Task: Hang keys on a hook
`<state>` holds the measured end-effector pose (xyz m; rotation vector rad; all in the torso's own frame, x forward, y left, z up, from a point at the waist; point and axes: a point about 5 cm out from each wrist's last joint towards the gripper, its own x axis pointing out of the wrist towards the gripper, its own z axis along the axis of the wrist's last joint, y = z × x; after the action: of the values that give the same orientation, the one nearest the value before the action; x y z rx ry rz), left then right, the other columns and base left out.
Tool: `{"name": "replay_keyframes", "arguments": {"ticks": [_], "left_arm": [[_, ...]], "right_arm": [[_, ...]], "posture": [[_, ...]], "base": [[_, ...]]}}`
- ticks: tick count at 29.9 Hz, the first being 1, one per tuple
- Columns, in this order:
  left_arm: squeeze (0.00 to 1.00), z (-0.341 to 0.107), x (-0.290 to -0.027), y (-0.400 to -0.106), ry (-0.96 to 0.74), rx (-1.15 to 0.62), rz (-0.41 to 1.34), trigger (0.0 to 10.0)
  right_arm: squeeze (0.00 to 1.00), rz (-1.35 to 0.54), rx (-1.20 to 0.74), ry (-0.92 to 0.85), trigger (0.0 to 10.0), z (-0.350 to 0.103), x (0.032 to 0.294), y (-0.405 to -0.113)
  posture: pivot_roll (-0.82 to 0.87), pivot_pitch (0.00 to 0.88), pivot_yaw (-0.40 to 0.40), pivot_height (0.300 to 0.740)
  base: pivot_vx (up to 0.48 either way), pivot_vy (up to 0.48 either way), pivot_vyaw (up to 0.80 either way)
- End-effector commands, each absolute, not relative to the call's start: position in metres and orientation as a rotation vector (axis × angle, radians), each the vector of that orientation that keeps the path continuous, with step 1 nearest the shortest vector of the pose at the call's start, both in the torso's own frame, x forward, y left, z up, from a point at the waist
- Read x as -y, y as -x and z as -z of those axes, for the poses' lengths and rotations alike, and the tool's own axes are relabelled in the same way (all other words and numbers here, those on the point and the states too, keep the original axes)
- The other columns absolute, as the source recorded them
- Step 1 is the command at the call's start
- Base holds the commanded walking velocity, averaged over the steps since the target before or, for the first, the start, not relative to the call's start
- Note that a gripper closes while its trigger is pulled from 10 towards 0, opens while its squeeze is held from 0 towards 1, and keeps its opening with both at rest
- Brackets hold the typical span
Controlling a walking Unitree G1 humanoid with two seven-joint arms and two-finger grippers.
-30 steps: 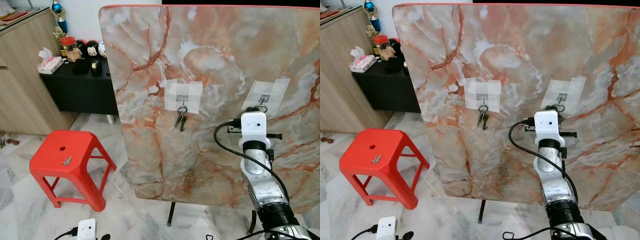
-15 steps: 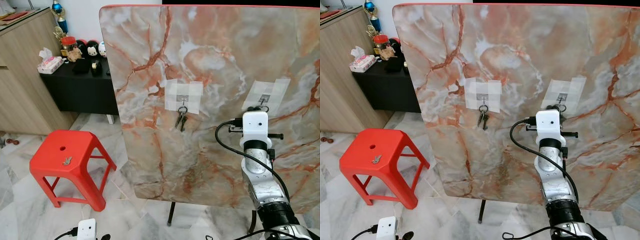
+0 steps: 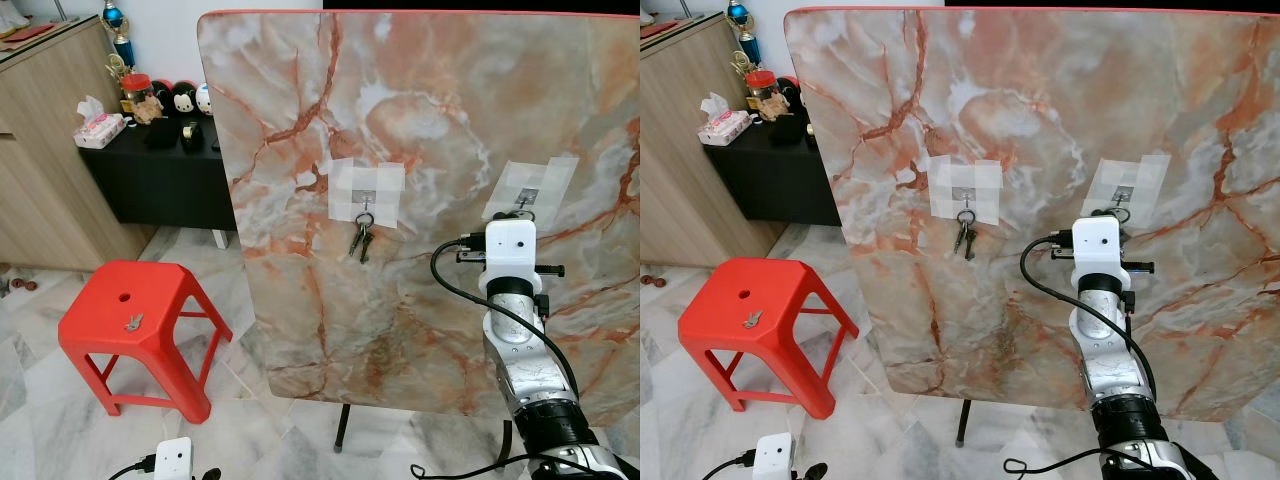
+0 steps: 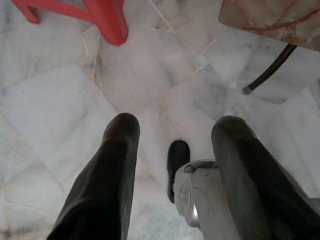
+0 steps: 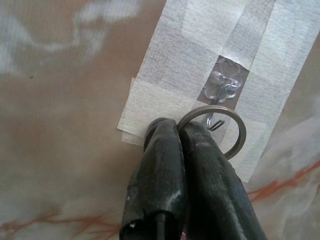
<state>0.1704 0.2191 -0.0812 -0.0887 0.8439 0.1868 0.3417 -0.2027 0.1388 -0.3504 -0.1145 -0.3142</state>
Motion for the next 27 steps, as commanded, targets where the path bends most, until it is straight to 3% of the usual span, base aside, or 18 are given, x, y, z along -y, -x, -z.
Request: {"name": "replay_keyframes", "arguments": {"ticks": [1,27], "left_arm": [[0.0,0.083,-0.2221,-0.1662,0.094,-0.868,-0.196,10.0],[0.0,0.0831,-0.2226,-0.1659,0.089,-0.871,-0.193,10.0]], "right_arm": [[0.0,0.304,0.102,0.344,10.0,-0.1413,0.2022,-0.3455],[0.0,0.29,0.043,0.345,10.0,-0.1327,0.204,-0.345]], "posture": [[0.1,0.0,0.001,0.74],[0.1,0.0,0.003,0.74]], "base": [[0.0,0.0,0.0],[0.0,0.0,0.0]]}}
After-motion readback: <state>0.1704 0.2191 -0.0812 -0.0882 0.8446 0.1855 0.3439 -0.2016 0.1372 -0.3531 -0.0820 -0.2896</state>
